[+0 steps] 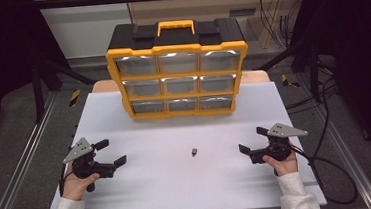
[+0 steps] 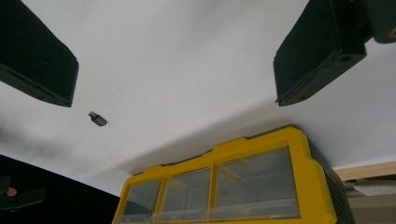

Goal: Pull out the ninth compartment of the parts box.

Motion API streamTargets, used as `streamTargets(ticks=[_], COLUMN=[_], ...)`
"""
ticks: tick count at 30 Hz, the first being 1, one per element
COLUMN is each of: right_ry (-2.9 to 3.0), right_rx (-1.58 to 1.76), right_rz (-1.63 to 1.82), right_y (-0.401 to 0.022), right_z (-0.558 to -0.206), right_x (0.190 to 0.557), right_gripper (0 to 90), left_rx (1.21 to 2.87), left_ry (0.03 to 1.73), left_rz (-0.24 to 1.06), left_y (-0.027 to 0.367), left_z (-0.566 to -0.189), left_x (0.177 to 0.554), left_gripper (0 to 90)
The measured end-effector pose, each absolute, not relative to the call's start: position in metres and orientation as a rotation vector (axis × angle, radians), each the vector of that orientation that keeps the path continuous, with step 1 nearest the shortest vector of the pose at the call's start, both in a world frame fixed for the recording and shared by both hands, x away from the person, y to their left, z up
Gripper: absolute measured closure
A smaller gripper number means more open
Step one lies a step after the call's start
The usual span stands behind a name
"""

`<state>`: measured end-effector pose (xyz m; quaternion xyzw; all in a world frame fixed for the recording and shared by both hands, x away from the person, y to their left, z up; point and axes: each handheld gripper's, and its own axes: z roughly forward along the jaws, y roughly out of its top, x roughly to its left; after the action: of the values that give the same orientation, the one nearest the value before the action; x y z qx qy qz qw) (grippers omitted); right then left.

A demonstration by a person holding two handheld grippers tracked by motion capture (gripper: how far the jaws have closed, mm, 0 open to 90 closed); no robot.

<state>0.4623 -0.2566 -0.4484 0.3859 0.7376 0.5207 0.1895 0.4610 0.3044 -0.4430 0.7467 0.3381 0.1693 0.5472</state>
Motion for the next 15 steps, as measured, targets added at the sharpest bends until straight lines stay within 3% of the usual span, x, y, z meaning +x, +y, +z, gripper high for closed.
streamTargets(ticks=[15], right_ry=[2.082], right_rx=[1.081], right_rz=[1.442], right_y=[-0.2545], right_z=[-0.4488], right_x=[0.4626], right_gripper=[0.5], left_rx=[1.766], left_ry=[0.809], left_rz=[0.398], left_y=[0.3046], left_z=[-0.4449], left_x=[0.4604], left_gripper=[0.0])
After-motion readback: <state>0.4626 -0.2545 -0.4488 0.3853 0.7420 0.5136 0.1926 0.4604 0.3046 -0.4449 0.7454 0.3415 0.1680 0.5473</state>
